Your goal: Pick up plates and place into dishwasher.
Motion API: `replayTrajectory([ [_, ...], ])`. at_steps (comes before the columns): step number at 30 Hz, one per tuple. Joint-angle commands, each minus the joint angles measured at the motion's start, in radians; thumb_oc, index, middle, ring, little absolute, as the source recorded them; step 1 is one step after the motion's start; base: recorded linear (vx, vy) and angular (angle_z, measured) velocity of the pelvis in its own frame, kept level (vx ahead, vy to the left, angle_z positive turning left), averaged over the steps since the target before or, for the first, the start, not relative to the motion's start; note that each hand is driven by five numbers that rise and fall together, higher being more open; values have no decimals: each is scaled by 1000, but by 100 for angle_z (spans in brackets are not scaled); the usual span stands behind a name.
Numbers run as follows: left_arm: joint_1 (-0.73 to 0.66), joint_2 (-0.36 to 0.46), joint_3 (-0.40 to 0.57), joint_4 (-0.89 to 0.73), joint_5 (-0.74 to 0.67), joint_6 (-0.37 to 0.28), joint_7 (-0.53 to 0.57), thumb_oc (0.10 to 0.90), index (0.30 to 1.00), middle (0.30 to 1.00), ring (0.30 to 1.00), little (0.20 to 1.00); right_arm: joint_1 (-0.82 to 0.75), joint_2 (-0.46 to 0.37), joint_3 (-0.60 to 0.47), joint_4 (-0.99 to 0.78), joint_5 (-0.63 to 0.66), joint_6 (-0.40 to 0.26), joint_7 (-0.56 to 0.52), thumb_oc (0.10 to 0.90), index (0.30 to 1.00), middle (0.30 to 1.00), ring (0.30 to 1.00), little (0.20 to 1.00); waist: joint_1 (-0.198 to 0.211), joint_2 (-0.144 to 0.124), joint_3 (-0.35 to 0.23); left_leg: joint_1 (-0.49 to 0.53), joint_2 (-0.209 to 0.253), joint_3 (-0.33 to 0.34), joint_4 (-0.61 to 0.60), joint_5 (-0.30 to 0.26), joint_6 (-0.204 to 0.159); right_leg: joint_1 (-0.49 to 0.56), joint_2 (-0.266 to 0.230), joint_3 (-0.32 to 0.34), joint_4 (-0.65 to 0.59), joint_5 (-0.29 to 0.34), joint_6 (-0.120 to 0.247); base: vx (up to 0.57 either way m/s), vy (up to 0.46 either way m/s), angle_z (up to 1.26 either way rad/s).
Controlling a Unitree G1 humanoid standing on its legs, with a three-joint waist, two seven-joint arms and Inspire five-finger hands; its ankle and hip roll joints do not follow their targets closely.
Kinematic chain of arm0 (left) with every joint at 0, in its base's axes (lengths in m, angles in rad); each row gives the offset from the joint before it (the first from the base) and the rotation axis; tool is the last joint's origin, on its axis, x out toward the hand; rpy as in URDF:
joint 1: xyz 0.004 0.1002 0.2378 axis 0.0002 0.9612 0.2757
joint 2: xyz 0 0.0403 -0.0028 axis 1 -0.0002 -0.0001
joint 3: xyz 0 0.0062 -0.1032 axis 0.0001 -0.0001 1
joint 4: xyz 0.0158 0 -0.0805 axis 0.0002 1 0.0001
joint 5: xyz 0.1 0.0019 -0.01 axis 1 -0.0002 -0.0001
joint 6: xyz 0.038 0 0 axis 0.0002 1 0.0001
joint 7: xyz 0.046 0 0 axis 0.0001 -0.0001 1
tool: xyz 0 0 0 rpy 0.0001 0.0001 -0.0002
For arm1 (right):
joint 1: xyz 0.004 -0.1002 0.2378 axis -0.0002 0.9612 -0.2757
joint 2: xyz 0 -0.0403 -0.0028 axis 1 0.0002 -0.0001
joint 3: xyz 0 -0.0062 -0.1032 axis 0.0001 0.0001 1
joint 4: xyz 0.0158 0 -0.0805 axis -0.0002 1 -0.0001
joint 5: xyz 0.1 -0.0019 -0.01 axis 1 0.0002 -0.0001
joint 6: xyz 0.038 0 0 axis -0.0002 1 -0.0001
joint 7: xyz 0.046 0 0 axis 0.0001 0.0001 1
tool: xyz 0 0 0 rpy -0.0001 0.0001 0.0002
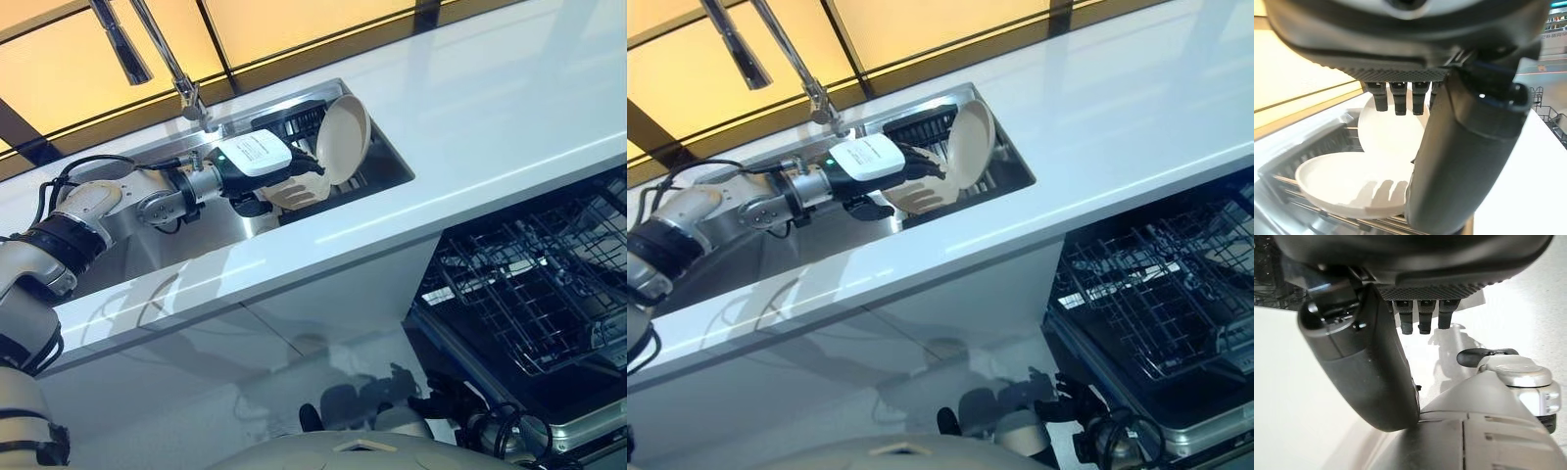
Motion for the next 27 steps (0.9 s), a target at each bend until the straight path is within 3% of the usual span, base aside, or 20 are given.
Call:
replayTrajectory([
  [1, -90, 23, 76, 63, -42, 37, 30, 800, 900, 900, 900, 900, 10, -16, -2, -31, -11, -35, 3, 800, 900, 900, 900, 900, 1, -4, 9, 67, -81, 52, 25, -161, 44, -98, 24, 23, 32, 40, 83, 0, 0, 0],
  [17, -66, 7, 82, 94, -34, 71, -17, 800, 900, 900, 900, 900, 19, -35, -7, -57, -6, -30, -7, 800, 900, 900, 900, 900, -9, 7, 44, 47, -87, 57, 43, -159, 44, -120, 12, 27, 43, 46, 88, 4, 6, 0],
  [27, -84, -4, 83, 169, 6, 91, 46, 800, 900, 900, 900, 900, 3, -61, -20, -66, 16, -47, 3, 800, 900, 900, 900, 900, -26, 5, 100, 12, -87, 75, 57, -152, 41, -158, 4, 36, 55, 53, 90, -21, 28, -5],
])
